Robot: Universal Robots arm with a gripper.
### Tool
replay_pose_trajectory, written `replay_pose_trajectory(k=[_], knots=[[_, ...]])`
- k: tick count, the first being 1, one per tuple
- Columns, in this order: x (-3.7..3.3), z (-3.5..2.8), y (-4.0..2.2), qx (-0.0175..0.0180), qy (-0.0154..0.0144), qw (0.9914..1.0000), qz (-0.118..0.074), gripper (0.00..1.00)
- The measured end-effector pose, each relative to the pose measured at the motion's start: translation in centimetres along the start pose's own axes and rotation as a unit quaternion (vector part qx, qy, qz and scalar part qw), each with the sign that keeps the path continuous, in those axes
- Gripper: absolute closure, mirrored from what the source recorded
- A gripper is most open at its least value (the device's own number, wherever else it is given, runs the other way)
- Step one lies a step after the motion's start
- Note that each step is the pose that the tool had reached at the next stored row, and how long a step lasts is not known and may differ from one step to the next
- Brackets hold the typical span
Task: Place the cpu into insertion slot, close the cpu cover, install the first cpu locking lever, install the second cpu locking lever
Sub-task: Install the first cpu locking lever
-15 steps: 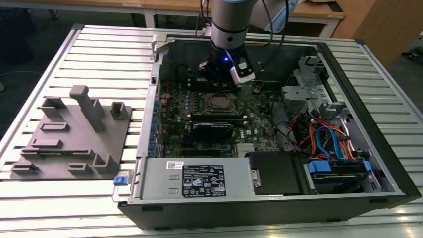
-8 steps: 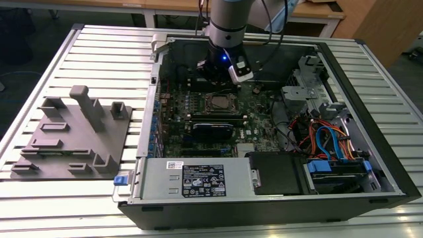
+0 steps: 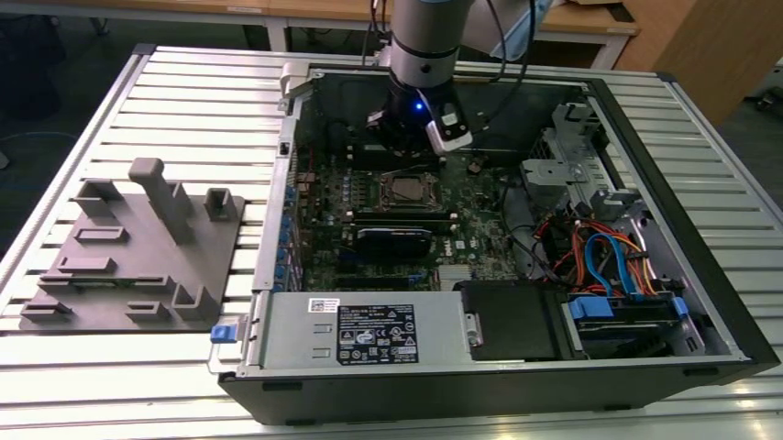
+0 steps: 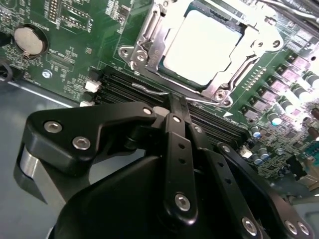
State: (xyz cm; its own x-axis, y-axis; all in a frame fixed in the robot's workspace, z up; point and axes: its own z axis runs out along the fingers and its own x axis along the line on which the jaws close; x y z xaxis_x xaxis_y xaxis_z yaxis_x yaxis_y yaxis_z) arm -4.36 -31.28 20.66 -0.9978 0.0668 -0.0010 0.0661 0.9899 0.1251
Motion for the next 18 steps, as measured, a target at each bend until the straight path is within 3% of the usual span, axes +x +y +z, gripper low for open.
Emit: replay_pose_trajectory(k=[8,9,18], knots=[[-0.93,0.03,0.2,0.0,0.0003,1.0,0.0,0.89],[-1.77,0.07,0.46,0.0,0.001,1.0,0.0,0.89],[-1.77,0.21,0.44,0.0001,0.0013,1.0,0.0,0.89]])
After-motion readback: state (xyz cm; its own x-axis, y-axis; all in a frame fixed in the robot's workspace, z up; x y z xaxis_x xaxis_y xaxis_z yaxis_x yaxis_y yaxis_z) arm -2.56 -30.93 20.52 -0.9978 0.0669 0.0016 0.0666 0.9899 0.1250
